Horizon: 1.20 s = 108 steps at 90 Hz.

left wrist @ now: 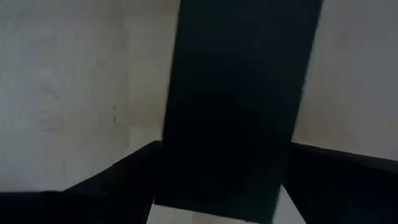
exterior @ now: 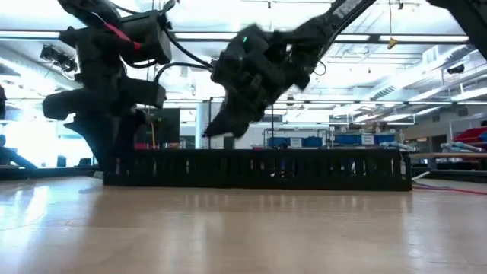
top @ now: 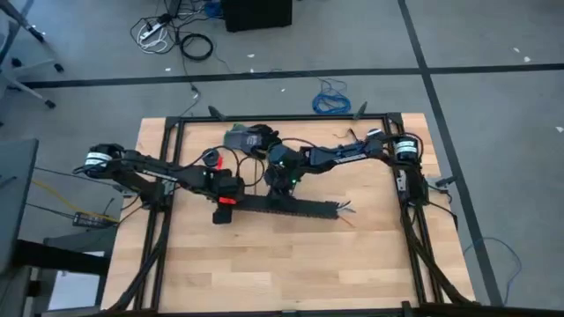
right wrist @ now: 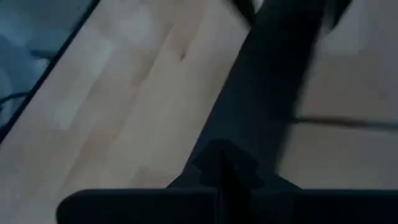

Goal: Ziptie cables
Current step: Close the black cable duct cover

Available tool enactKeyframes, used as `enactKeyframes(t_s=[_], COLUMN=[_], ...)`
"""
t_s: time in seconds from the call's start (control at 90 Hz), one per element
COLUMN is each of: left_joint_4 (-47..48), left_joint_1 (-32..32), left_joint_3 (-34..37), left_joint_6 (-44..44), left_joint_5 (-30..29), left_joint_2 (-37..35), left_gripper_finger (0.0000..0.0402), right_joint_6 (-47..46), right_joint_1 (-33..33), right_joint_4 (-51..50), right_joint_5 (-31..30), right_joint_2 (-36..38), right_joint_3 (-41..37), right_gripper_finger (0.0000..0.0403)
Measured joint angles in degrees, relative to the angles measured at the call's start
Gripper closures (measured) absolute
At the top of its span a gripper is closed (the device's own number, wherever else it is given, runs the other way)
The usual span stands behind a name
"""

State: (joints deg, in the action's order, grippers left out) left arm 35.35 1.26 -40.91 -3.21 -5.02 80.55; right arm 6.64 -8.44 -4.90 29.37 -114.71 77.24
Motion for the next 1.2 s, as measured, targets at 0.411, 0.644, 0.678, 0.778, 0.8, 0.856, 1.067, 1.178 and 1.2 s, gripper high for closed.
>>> enactKeyframes(t_s=[0.411, 0.644, 0.678, 0.778, 0.8, 0.856, 1.067, 1.178, 1.2], left_joint_4=[4.5, 6.2, 5.8, 4.4, 4.1, 4.0, 3.7, 3.0, 2.9], left_joint_1=[0.0, 0.0, 0.0, 0.0, 0.0, 0.0, 0.0, 0.0, 0.0], left_joint_3=[0.0, 0.0, 0.0, 0.0, 0.0, 0.0, 0.0, 0.0, -0.1], left_joint_6=[-5.8, -4.4, -3.6, -0.5, 0.2, 1.7, 9.6, 14.3, 15.2], left_joint_5=[-4.3, -6.8, -7.4, -8.8, -8.9, -8.9, -6.5, -8.1, -9.0], left_joint_2=[0.0, 0.0, 0.0, 0.0, 0.0, 0.0, 0.0, 0.0, 0.0], left_gripper_finger=[0.0108, 0.0108, 0.0108, 0.0108, 0.0108, 0.0108, 0.0108, 0.0108, 0.0108], right_joint_6=[-11.0, -29.2, -31.4, -38.3, -39.8, -44.5, -61.0, -63.4, -63.4], right_joint_1=[5.0, 12.7, 13.9, 17.5, 18.4, 20.4, 26.9, 28.5, 28.6], right_joint_4=[-34.7, -54.8, -55.8, -56.1, -56.4, -56.8, -54.4, -45.6, -43.4], right_joint_5=[-25.7, -35.6, -35.8, -33.2, -32.5, -32.1, -25.9, -26.1, -26.5], right_joint_2=[16.7, 22.1, 22.7, 24.2, 24.5, 25.2, 28.1, 30.0, 30.4], right_joint_3=[0.2, -1.7, -2.4, -5.8, -6.7, -8.8, -18.7, -25.2, -26.6], right_gripper_finger=[0.0377, 0.0401, 0.0402, 0.0402, 0.0402, 0.0402, 0.0402, 0.0402, 0.0402])
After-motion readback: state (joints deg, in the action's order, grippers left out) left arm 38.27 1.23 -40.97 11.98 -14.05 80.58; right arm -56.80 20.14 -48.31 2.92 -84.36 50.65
